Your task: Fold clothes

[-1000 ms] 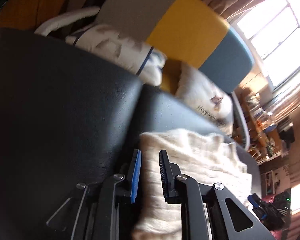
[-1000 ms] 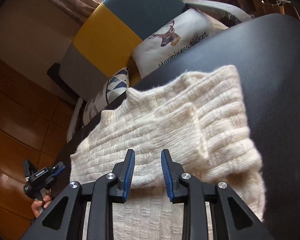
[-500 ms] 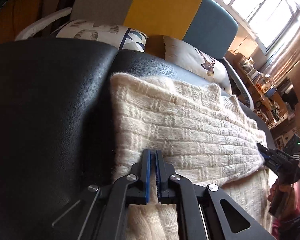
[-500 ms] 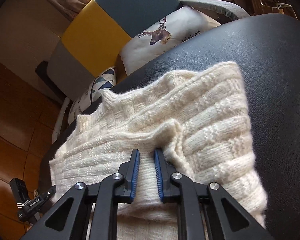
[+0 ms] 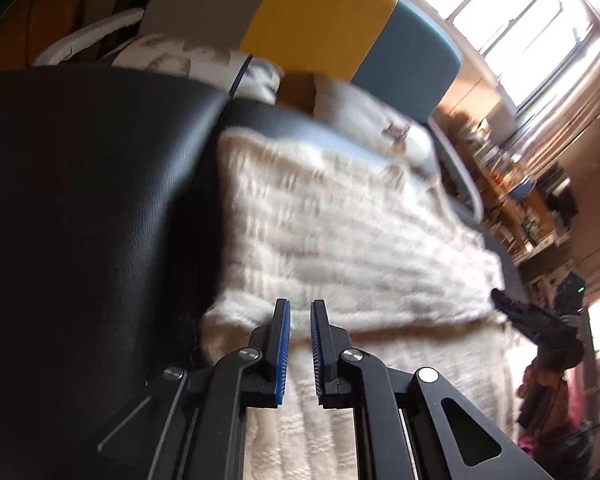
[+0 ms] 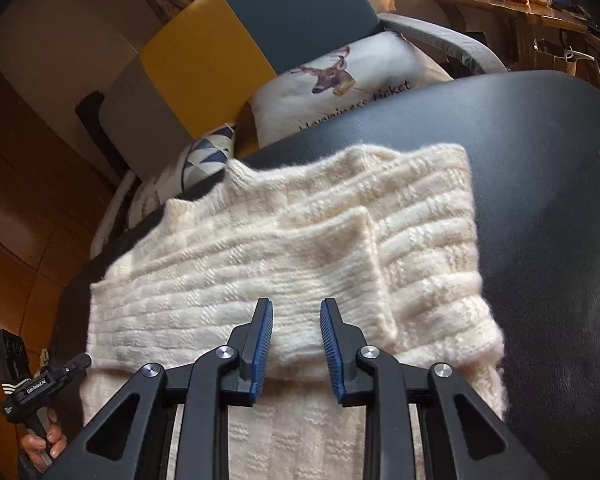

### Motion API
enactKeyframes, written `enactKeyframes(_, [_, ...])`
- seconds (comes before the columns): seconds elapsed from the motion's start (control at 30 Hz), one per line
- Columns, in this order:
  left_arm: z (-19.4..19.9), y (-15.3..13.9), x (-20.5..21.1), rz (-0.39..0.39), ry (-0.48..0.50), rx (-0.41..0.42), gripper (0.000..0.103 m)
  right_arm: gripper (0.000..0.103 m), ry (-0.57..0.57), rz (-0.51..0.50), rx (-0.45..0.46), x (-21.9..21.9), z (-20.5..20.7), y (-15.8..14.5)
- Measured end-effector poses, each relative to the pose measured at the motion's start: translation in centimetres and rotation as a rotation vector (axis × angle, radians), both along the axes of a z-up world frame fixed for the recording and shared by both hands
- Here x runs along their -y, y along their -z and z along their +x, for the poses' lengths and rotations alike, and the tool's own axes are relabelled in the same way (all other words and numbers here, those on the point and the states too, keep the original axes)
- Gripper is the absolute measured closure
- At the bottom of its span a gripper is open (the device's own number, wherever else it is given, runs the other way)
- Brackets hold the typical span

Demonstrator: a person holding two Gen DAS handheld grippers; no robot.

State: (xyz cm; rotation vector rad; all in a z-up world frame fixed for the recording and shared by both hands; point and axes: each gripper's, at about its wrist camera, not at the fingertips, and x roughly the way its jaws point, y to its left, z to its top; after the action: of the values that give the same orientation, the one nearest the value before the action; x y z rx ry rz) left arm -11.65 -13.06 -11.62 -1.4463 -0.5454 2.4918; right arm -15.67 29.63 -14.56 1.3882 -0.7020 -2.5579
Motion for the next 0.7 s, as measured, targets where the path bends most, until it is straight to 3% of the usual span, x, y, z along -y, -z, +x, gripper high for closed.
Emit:
enactKeyframes(0.17, [-1.0,0.9,1.3,0.024,-0.035,-0.007,0.097,0.079,0.040,-0.065,0.005,-0.6,1.0,0.3])
enactKeyframes(0.37, [-1.7,-0.4,1.4,-0.055,0.003,0.009,0.097,0.076,0.122,-0.332,-0.067,-4.0,8.0,-0.7])
enactKeyframes(0.5, [1.9,-2.1,2.5,-0.031,-0.020,-0.035,0.089,0.076,0.094,-0.334,-0.032,-5.4,16.7,-0.2])
enactKeyframes(0.7, [9.9,-1.8,4.3,0.074,0.012,-0.035,0.083,0.071,0.080,-0.330,0.095,-7.6,25.6,1.2])
